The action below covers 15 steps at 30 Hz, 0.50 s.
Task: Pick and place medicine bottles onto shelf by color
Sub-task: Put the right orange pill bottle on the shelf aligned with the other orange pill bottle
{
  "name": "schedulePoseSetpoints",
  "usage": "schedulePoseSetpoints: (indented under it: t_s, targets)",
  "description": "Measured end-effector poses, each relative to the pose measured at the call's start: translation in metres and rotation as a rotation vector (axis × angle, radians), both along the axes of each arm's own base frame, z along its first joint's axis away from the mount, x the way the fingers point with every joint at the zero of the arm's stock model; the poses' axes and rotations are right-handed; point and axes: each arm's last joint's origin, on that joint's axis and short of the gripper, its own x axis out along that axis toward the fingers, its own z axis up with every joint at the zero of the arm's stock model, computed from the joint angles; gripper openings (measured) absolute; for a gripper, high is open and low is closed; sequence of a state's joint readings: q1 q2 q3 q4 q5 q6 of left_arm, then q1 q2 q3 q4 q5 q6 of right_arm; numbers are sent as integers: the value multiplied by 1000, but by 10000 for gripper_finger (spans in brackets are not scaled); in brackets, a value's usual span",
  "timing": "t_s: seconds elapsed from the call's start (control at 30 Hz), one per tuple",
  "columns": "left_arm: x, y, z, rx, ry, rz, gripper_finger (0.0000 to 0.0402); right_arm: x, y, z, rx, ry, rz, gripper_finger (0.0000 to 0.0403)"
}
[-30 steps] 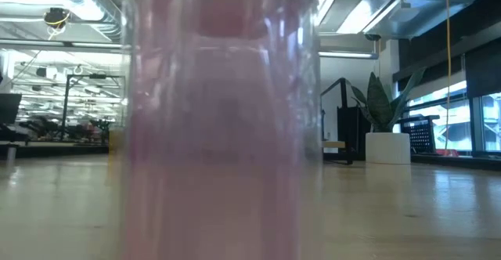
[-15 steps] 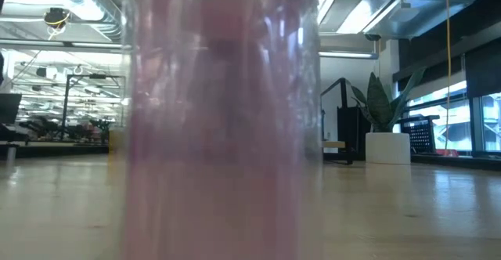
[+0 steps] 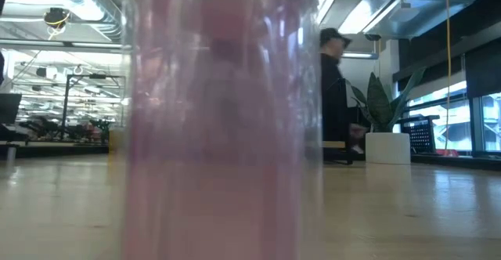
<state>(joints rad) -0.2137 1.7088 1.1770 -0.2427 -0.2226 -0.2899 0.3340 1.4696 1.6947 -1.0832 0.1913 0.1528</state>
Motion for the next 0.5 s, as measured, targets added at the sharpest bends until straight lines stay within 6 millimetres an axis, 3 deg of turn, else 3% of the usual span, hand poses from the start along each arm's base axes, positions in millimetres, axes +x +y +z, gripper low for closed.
schedulePoseSetpoints:
  t_s: [0.17, 0.33, 0.5]
  targets:
    - [3, 6, 0, -33, -16, 47, 202, 0, 0, 0, 0, -1, 0, 294]
    - [8, 9, -8, -22, -14, 70, 240, 0, 0, 0, 0, 0, 0, 294]
    - [17, 9, -27, -11, 1, 80, 261, 0, 0, 0, 1, 4, 3, 294]
